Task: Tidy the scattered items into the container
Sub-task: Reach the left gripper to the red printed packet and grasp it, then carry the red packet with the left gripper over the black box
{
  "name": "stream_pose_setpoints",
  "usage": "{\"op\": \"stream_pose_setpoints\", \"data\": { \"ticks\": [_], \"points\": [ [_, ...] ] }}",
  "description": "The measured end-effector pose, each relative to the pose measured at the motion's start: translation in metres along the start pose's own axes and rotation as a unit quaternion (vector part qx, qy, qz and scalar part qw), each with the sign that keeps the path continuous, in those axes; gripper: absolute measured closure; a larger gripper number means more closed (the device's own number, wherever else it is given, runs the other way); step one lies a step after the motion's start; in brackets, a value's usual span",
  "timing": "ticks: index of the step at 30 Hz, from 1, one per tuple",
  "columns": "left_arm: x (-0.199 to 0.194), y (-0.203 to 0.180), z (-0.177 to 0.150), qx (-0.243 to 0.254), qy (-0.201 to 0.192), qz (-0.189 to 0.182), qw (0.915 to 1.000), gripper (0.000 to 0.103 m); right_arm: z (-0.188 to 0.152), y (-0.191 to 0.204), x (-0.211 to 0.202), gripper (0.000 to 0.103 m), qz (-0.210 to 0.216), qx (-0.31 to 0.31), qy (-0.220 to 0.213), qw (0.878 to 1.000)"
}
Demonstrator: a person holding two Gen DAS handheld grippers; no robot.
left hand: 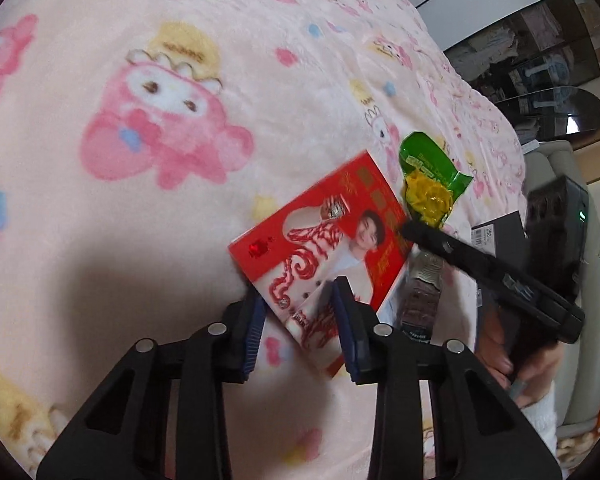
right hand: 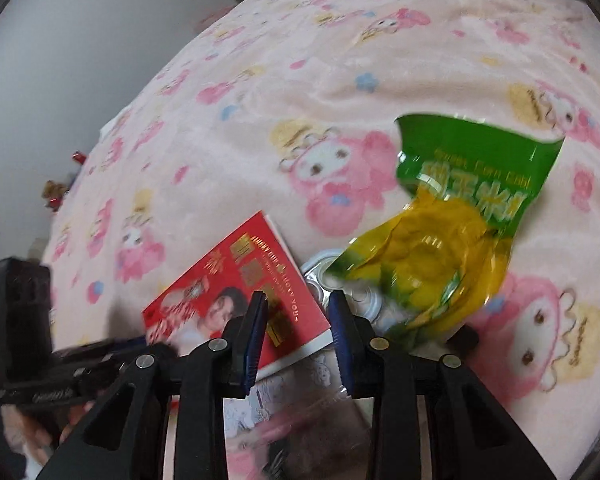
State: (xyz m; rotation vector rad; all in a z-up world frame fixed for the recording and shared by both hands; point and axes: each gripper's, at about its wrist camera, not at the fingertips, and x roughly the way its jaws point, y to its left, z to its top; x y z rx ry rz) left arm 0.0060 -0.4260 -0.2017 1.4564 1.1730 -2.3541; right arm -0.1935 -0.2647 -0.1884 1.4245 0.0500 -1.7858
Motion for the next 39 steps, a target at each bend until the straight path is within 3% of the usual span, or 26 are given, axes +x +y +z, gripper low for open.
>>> {"op": "stream_pose_setpoints", "data": {
  "ticks": [3,5,8,9,13,16,18,23,28,31,34,39],
  "points": [
    [-0.019,0.007,-0.011,-0.001,-0.015,0.004,0.9999,0.068,-0.022,0.012,-0.015,0.08,0.05,-0.021,0.041,0.998],
    [-0.019,0.012,-0.016,-0.002,-0.006,-0.005,1.0,0.067,-0.037,0.023,-0.022,0.079,0.044,-0.059,0.057,0.996],
    [-0.006,0.017,-0.013,-0.004,0.007,0.005,1.0,0.063,-0.038,0.021,-0.022,0.079,0.001,-0.061,0.033,0.998],
    [0.0,0.017,-0.012,-0.006,0.015,-0.004,0.9999,0.056,-0.035,0.016,-0.017,0.079,0.0,-0.043,0.028,0.999],
    [-0.004,0.001,-0.01,0.001,0.02,0.014,0.9997,0.056,-0.036,0.004,-0.005,0.081,0.093,0.026,0.056,0.994],
    [-0.028,-0.02,-0.015,0.027,0.008,-0.018,0.9994,0.056,-0.048,0.017,-0.034,0.081,0.066,-0.012,0.035,0.997],
    [-0.039,-0.036,-0.02,0.044,0.005,-0.019,0.9988,0.056,-0.055,0.015,-0.056,0.081,0.078,0.003,0.022,0.997],
    [-0.067,-0.112,-0.046,0.119,0.005,-0.043,0.992,0.056,-0.085,0.011,-0.152,0.08,0.069,0.011,-0.061,0.996],
    [-0.071,-0.212,-0.086,0.207,0.029,-0.087,0.9741,0.056,-0.146,-0.024,-0.245,0.08,0.015,0.031,-0.116,0.993],
    [-0.05,-0.276,-0.114,0.262,0.047,-0.099,0.9588,0.055,-0.187,-0.056,-0.29,0.08,-0.024,0.059,-0.154,0.986],
    [-0.014,-0.319,-0.139,0.278,0.083,-0.106,0.9509,0.055,-0.218,-0.095,-0.31,0.08,-0.05,0.094,-0.167,0.98],
    [0.038,-0.352,-0.173,0.296,0.129,-0.088,0.9422,0.055,-0.256,-0.156,-0.32,0.08,-0.038,0.155,-0.185,0.97]
  ]
}}
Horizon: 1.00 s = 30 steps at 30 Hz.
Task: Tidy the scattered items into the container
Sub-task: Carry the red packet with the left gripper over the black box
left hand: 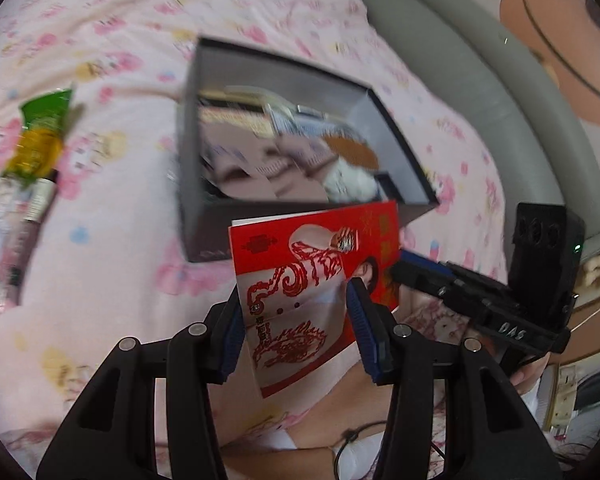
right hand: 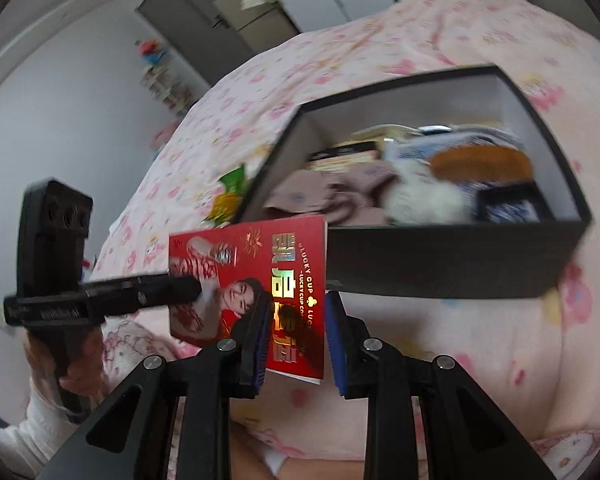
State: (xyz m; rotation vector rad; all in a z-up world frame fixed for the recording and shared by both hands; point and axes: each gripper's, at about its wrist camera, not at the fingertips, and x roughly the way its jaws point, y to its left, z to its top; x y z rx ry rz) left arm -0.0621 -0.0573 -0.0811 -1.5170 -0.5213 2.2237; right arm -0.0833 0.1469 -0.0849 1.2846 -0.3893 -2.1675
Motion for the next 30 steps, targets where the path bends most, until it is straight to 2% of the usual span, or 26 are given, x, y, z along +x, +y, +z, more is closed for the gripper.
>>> {"op": "stream_pose_setpoints", "data": {
  "ticks": [2,6,9,14,18,20,24,30],
  "points": [
    [0.02,-0.005,0.006,0.006,0.006,0.011,0.9999,0.055,-0.003,-0.01,-0.001,0.08,-0.004,0.012,-0.006,1.0],
    [0.037,-0.01,0.016,0.022,-0.01,0.046,0.9986,0.054,0.0,-0.023,0.004,0.08,-0.002,0.022,-0.023,0.999],
    [0.045,-0.001,0.018,0.011,-0.028,0.036,0.9989,0.053,0.001,-0.037,0.01,0.08,0.014,0.034,-0.028,0.999],
    [0.058,0.011,0.017,-0.004,-0.015,0.02,0.9997,0.053,0.0,-0.046,0.029,0.08,-0.017,0.052,-0.006,0.998],
    [0.067,0.01,0.01,0.018,-0.002,0.057,0.9982,0.053,-0.006,-0.045,0.043,0.08,-0.045,0.051,0.031,0.997],
    [0.065,0.014,0.007,0.018,0.002,0.071,0.9973,0.053,-0.007,-0.043,0.047,0.08,-0.044,0.045,0.033,0.997],
    [0.056,0.021,0.002,0.003,-0.002,0.078,0.997,0.051,-0.011,-0.039,0.037,0.08,-0.037,0.04,0.015,0.998],
    [0.07,0.042,-0.003,-0.034,0.028,0.105,0.9935,0.051,-0.014,-0.048,0.058,0.077,-0.077,0.064,0.055,0.993]
  ]
}}
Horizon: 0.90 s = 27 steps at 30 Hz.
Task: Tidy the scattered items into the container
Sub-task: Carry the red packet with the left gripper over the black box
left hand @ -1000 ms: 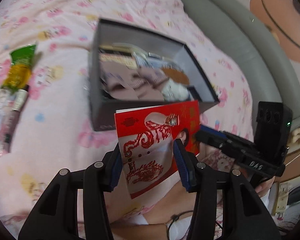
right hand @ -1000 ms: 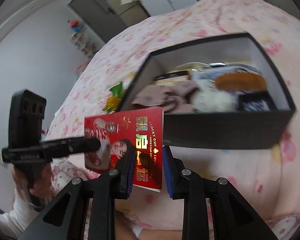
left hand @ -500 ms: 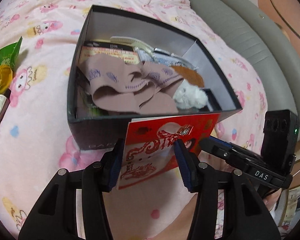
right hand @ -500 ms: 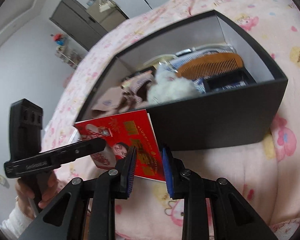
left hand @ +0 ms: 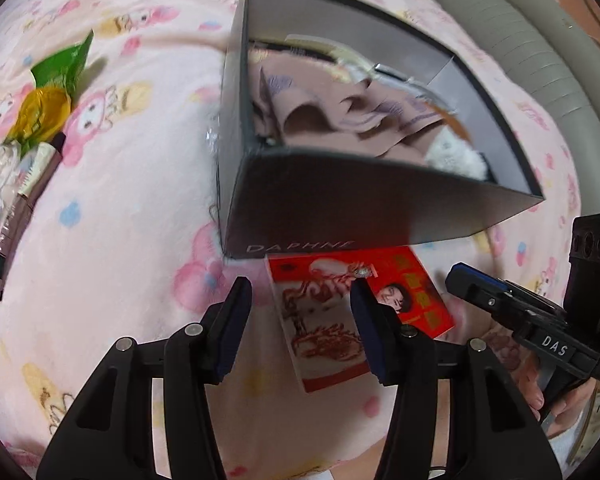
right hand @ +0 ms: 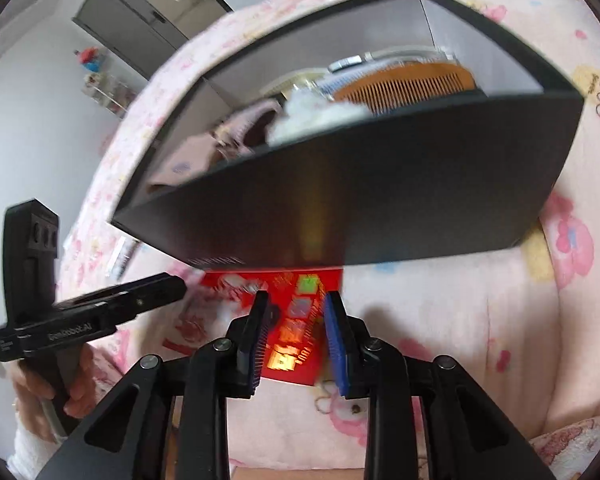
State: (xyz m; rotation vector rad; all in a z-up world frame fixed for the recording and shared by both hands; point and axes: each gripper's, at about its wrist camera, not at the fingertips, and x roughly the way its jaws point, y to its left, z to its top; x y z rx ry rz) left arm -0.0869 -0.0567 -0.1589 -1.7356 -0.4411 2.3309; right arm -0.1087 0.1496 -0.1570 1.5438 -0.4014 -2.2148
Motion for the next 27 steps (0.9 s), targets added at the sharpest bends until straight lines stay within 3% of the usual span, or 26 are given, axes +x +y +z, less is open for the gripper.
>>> {"op": "stream_pose_setpoints", "data": {
  "ticks": [4,7,10,13,15,19,21,24,27],
  "points": [
    [0.016,0.0,-0.002,-0.006,0.032,0.021,0.9992,0.051,0.003,-0.006,0.023,0.073,-0.032,0.014,0.046,0.998],
    [0.016,0.0,-0.005,0.0,0.031,0.017,0.9994,0.051,0.003,-0.007,0.028,0.07,-0.019,0.018,0.059,0.998],
    [0.009,-0.003,-0.007,0.003,0.021,-0.011,0.9997,0.046,-0.001,0.001,0.019,0.068,0.037,0.004,0.044,0.998],
    [-0.005,-0.005,-0.009,0.014,-0.004,-0.018,0.9997,0.046,-0.006,0.013,0.001,0.068,0.033,-0.036,0.002,0.999],
    [-0.007,-0.002,-0.01,0.009,-0.005,-0.022,0.9997,0.046,-0.011,0.016,-0.002,0.068,0.033,-0.047,0.0,0.998],
    [0.014,0.008,-0.014,-0.012,0.041,-0.005,0.9991,0.046,-0.015,0.015,0.02,0.068,0.014,-0.039,0.057,0.997],
    [0.019,0.008,-0.015,-0.009,0.048,-0.004,0.9988,0.046,-0.009,0.015,0.029,0.068,0.008,-0.039,0.064,0.997],
    [0.012,0.002,-0.018,0.007,0.037,-0.007,0.9993,0.046,-0.01,0.024,0.023,0.068,0.004,-0.056,0.049,0.997],
    [-0.012,-0.004,-0.023,0.019,0.014,-0.049,0.9985,0.046,-0.015,0.027,-0.006,0.068,0.01,-0.066,-0.002,0.998]
  ]
}}
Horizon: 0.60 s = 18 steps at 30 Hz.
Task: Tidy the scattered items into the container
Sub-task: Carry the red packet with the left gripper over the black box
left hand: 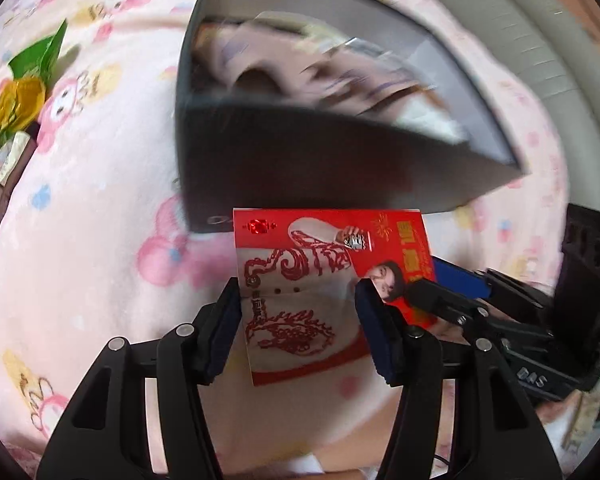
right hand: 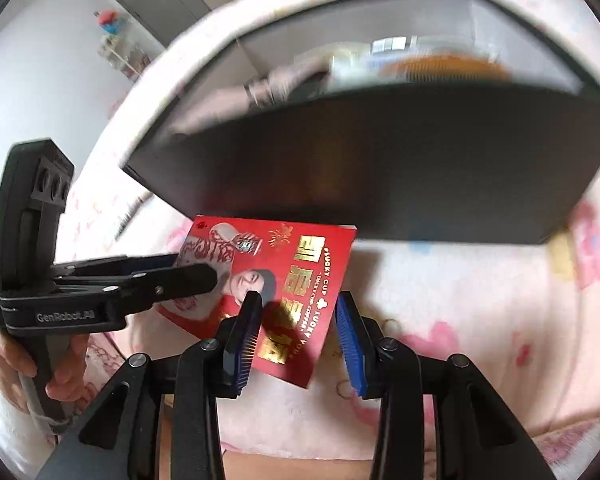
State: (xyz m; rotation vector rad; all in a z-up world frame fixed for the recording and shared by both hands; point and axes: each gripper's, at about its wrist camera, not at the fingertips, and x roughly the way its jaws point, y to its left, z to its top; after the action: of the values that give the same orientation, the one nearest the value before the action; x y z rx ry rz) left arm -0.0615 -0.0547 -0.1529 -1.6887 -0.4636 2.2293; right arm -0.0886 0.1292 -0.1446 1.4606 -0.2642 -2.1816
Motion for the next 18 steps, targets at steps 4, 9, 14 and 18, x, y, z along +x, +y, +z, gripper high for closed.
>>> {"op": "stream_pose_setpoints", "data": {
  "ticks": [4,9,14,18],
  "points": [
    [-0.05,-0.018,-0.01,0.045,-0.058,-0.057,0.9957,0.046,-0.011,0.001,-0.052,0.068,0.031,-0.02,-0.068,0.997],
    [-0.085,-0.055,0.019,0.072,-0.123,-0.055,0.9883,0.046,0.029,0.009,-0.093,0.068,0.029,-0.017,-0.119,0.992],
    [-0.069,-0.054,0.107,0.049,-0.12,-0.022,0.9913,0.048,0.104,-0.003,-0.087,0.068,0.017,-0.02,-0.123,0.992],
    [-0.043,-0.041,0.159,0.028,-0.087,0.005,0.9958,0.048,0.165,-0.022,-0.051,0.068,-0.002,-0.017,-0.095,0.995]
  ]
}}
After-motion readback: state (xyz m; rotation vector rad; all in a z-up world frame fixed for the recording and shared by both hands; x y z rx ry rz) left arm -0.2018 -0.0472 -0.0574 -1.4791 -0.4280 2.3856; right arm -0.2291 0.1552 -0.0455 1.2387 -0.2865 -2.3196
